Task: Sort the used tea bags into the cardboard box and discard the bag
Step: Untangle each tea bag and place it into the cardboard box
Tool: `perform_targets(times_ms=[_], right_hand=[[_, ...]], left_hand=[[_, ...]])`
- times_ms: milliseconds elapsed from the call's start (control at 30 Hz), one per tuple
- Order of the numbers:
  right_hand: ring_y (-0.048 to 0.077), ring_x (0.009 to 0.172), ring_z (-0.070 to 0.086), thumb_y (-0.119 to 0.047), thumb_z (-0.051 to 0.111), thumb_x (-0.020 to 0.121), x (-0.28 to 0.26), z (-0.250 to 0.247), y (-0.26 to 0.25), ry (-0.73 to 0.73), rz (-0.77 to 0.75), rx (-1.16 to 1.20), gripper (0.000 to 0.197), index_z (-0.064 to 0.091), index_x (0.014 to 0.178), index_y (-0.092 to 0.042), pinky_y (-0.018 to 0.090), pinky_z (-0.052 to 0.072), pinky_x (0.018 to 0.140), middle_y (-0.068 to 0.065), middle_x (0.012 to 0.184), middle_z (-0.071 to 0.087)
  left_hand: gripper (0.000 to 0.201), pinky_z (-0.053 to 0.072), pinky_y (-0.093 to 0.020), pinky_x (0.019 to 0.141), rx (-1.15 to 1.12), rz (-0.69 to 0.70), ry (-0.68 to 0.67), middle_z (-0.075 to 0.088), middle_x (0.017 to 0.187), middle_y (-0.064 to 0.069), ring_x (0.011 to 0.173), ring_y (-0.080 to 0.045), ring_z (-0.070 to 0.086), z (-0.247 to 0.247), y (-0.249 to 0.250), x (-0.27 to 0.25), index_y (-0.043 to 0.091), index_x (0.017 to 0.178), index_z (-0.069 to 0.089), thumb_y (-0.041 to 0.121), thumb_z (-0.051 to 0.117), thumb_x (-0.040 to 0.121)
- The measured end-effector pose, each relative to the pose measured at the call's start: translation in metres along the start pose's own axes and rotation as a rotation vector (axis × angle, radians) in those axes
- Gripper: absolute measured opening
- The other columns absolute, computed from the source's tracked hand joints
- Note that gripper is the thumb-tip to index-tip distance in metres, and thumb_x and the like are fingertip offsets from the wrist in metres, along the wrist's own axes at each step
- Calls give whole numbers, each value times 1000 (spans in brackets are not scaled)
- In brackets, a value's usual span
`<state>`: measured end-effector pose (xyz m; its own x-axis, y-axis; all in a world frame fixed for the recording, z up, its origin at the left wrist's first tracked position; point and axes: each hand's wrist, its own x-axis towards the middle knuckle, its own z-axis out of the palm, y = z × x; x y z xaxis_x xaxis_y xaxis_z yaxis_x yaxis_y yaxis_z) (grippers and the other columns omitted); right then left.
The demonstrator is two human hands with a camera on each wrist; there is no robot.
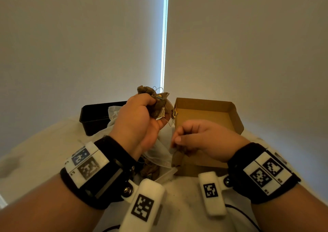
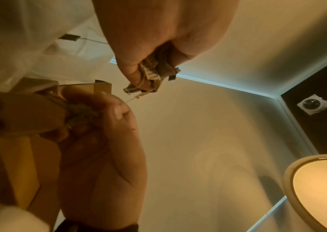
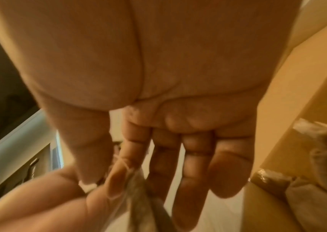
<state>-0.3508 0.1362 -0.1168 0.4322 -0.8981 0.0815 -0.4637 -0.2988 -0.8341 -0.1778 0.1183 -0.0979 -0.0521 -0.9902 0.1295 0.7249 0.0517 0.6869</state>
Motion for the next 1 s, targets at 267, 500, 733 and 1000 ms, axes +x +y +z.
perform_targets(times_ms=[267,500,733,1000], right_hand=[[30,83,69,-7,44,99,4,-11,10,100,-74,563,23,66,91,-8,39,58,73,14,87,70],[22,68,60,-12,42,101,7,-10,-3,267,-147,861,24,65,95,-13,34,49,61,6,72,60],[20,67,59,-17,44,102,10,-9,0,329,-121,885,20,64,103,-14,36,48,64,4,75,60],[19,67,58,-18,48,101,11,-20,15,428,-39,906,19,66,106,-13,32,48,58,5,76,60]], left_hand=[[14,55,-41,72,31,-79,91,63,95,-17,82,-26,63,-4,0,0,4,96,52,2,38,95],[23,55,-46,81,145,-116,159,61,106,-16,95,-27,60,-13,-7,6,6,109,52,-1,37,92],[41,60,-48,77,448,-18,170,64,116,-16,96,-27,66,-25,-21,9,22,125,53,-1,38,95],[35,57,-29,59,906,265,-44,71,92,-6,67,-18,61,3,-16,8,15,98,66,-5,38,94]])
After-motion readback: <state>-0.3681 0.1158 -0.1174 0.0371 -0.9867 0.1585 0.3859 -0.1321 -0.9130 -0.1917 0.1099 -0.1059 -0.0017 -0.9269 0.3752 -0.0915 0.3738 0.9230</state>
